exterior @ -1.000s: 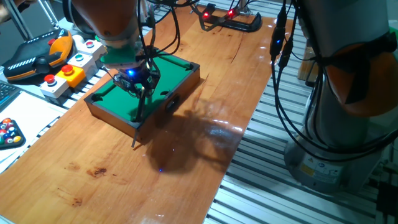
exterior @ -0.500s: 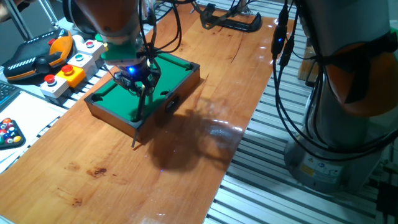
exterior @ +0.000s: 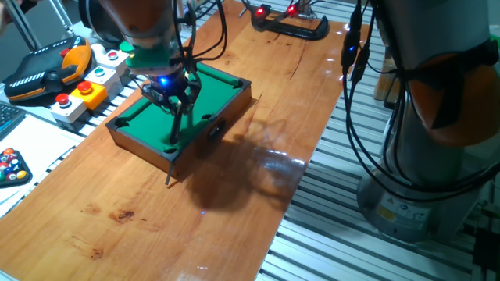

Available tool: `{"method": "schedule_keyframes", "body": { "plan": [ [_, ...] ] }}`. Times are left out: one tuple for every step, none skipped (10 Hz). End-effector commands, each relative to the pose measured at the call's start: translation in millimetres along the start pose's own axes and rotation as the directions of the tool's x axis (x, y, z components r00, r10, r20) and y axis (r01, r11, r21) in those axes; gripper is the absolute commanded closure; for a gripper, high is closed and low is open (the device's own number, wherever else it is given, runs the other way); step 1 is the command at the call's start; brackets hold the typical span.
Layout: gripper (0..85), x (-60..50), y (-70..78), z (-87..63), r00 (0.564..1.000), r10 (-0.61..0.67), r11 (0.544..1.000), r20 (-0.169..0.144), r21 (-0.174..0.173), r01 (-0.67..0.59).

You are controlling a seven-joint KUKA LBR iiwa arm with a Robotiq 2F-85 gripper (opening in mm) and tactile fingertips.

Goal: Hit the pool ball

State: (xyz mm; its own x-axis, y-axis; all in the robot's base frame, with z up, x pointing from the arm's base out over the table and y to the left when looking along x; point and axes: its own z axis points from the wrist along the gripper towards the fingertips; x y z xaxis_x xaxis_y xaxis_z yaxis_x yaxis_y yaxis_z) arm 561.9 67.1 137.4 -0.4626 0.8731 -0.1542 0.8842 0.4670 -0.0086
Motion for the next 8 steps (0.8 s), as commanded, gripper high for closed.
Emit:
{"method": "schedule_keyframes", "body": {
  "plan": [
    [84.0,0.8,0.9,0.7,1.000,0.000,1.000,-0.001,0.002,0.000],
    [84.0,0.4,3.3,2.5,1.000,0.005,1.000,0.006,0.011,-0.006],
    [84.0,-0.9,5.3,4.7,1.000,0.014,1.000,0.013,0.018,-0.014],
    [84.0,-2.8,7.4,7.7,1.000,0.017,1.000,0.017,0.023,-0.017],
    [84.0,-4.1,8.9,10.4,1.000,0.021,0.999,0.017,0.023,-0.022],
    [84.0,-3.8,10.6,11.9,0.999,0.029,0.999,0.022,0.024,-0.029],
    [84.0,-4.3,12.5,14.0,0.999,0.044,0.999,0.026,0.028,-0.044],
    [84.0,-5.2,14.2,16.1,0.996,0.081,0.996,0.033,0.032,-0.082]
  ]
}}
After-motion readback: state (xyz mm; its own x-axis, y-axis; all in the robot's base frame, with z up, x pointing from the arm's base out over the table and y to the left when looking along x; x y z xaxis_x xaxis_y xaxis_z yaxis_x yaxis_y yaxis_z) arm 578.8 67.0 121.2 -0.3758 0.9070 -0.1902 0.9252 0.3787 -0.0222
